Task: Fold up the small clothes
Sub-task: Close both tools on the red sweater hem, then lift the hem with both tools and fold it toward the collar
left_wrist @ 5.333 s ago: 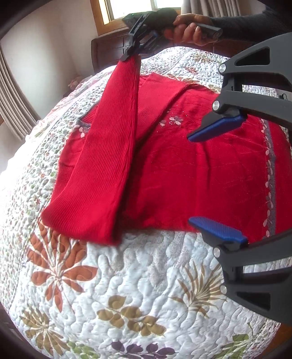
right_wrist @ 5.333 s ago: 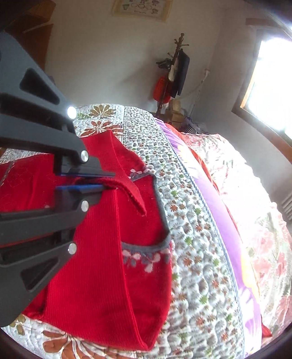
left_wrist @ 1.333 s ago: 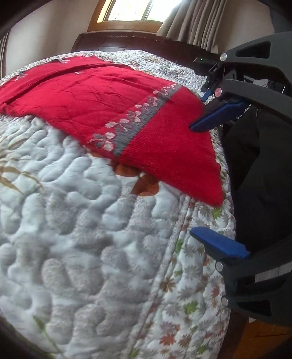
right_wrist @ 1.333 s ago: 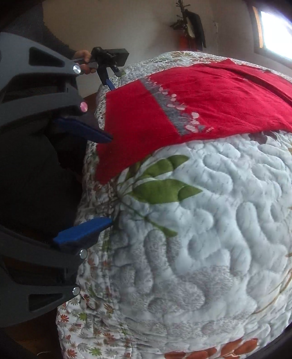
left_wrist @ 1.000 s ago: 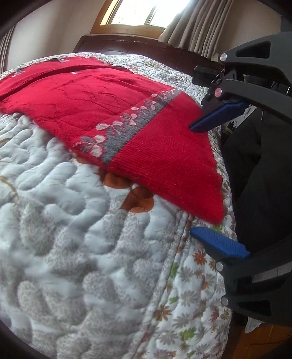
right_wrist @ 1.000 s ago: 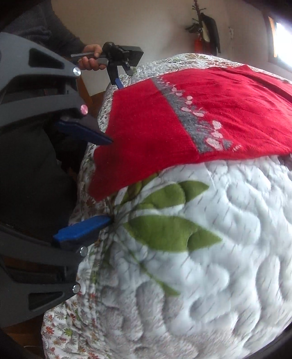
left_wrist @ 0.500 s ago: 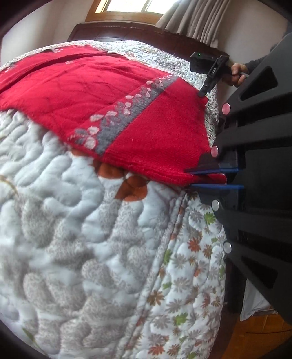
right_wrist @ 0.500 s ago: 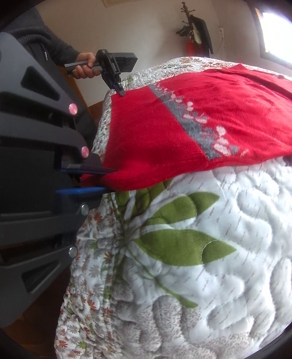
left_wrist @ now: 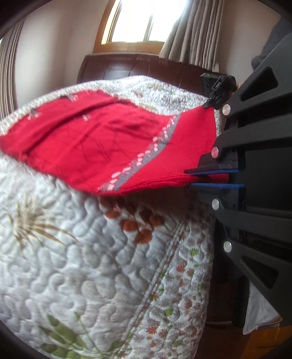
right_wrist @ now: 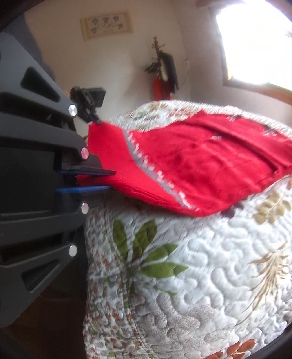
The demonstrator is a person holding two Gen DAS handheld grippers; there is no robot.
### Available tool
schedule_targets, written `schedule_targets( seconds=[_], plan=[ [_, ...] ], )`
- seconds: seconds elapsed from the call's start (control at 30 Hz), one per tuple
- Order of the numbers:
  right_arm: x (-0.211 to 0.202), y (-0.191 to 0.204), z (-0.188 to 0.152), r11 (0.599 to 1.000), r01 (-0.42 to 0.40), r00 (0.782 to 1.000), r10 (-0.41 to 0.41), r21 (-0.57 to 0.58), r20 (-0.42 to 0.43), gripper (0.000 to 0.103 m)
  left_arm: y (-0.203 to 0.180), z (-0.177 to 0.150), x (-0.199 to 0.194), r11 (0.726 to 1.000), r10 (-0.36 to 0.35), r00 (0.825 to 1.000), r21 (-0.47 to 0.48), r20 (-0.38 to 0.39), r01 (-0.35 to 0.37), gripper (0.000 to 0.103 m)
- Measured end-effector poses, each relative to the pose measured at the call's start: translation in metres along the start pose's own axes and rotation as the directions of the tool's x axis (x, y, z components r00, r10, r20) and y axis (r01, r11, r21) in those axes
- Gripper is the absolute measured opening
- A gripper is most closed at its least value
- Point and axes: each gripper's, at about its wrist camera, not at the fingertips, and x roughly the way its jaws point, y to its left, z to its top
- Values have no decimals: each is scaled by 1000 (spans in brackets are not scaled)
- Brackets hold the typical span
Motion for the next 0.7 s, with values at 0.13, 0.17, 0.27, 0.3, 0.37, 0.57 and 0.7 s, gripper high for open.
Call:
schedule_targets(
  seconds=[0.13, 0.17, 0.27, 0.3, 0.37, 0.57, 0.7],
  plan=[
    [-11, 21, 12, 996, -85, 996, 84, 11, 39, 7, -23, 4, -18, 998, -51, 998, 28, 44, 50, 6],
    [-13, 27, 16, 995, -101, 994, 100, 9, 45, 7, -29, 7, -21, 998, -61, 997, 36, 52, 59, 6],
    [-23, 42, 31, 988, -154, 986, 153, 7, 70, 7, -46, 18, -29, 995, -86, 993, 52, 75, 82, 6],
    [-25, 47, 36, 985, -171, 982, 170, 8, 79, 7, -51, 23, -32, 994, -98, 992, 53, 82, 93, 6],
    [-29, 58, 47, 978, -207, 974, 205, 11, 100, 7, -58, 33, -34, 992, -118, 989, 54, 94, 113, 6],
    [-36, 79, 84, 963, -270, 954, 265, 13, 142, 7, -75, 72, -36, 986, -168, 978, 19, 121, 167, 6],
    [-32, 84, 110, 960, -279, 950, 271, 26, 157, 7, -79, 103, -30, 988, -146, 980, -21, 137, 150, 6]
  ],
)
